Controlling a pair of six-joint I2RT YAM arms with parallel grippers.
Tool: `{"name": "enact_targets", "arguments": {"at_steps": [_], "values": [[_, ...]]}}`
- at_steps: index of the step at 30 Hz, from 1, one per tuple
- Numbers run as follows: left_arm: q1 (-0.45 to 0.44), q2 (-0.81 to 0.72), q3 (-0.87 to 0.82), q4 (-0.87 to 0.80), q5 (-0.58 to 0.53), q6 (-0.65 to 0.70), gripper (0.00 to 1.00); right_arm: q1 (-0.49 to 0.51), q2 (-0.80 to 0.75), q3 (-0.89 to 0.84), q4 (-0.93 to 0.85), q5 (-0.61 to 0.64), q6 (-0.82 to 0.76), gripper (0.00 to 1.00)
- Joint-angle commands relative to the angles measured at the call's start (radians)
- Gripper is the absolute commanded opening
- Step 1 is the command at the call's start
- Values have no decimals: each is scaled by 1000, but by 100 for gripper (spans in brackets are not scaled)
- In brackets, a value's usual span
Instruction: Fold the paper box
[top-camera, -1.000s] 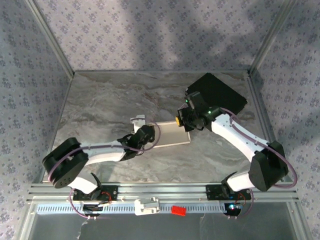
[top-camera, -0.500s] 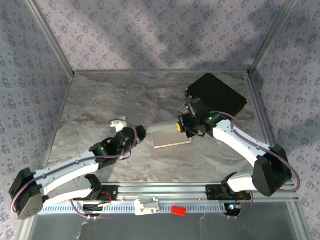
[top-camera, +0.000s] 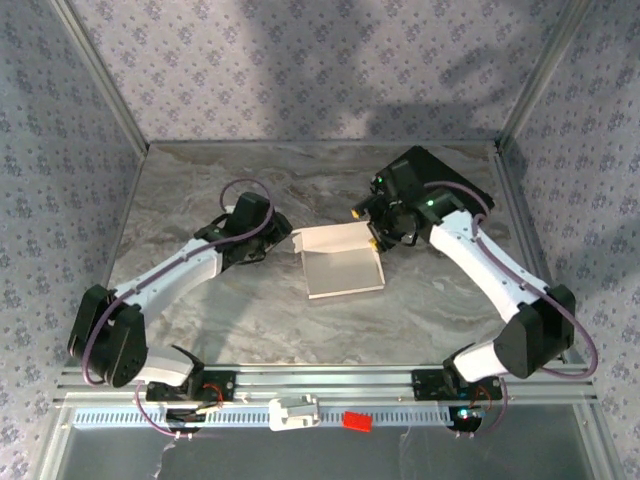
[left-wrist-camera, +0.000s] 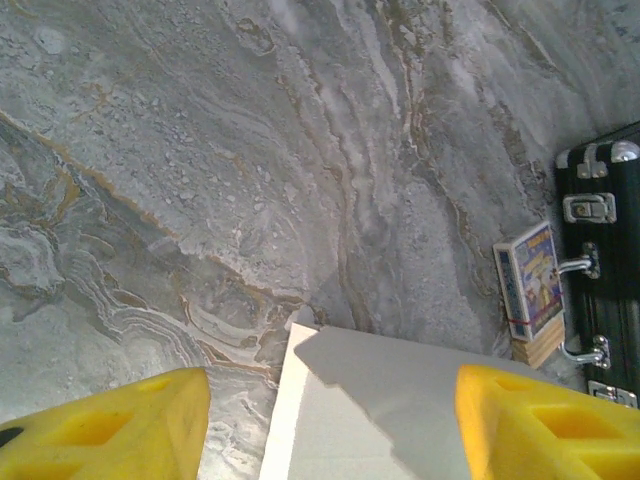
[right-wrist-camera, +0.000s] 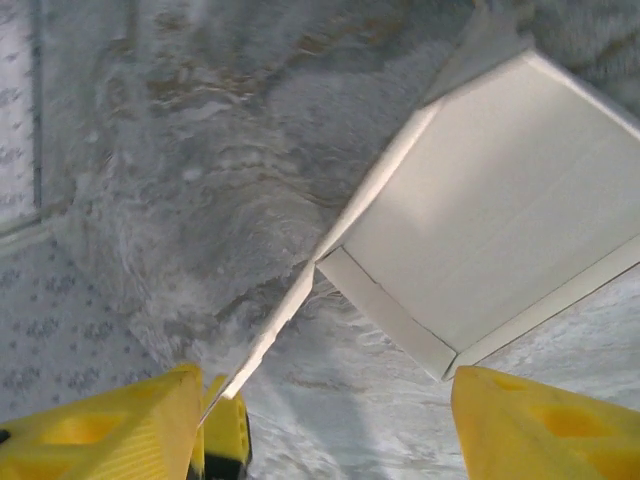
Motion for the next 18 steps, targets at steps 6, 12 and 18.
{"name": "enact_targets", "arguments": {"at_steps": [6, 12, 18], "values": [[72, 44, 110, -85, 90, 18, 67, -233, -29, 78, -211, -34, -436, 72], [97, 183, 270, -156, 156, -32, 68, -403, 177, 133, -104, -169, -544, 71], [86, 297, 372, -215, 240, -151, 69, -405, 370, 218, -129, -300, -513, 70]]}}
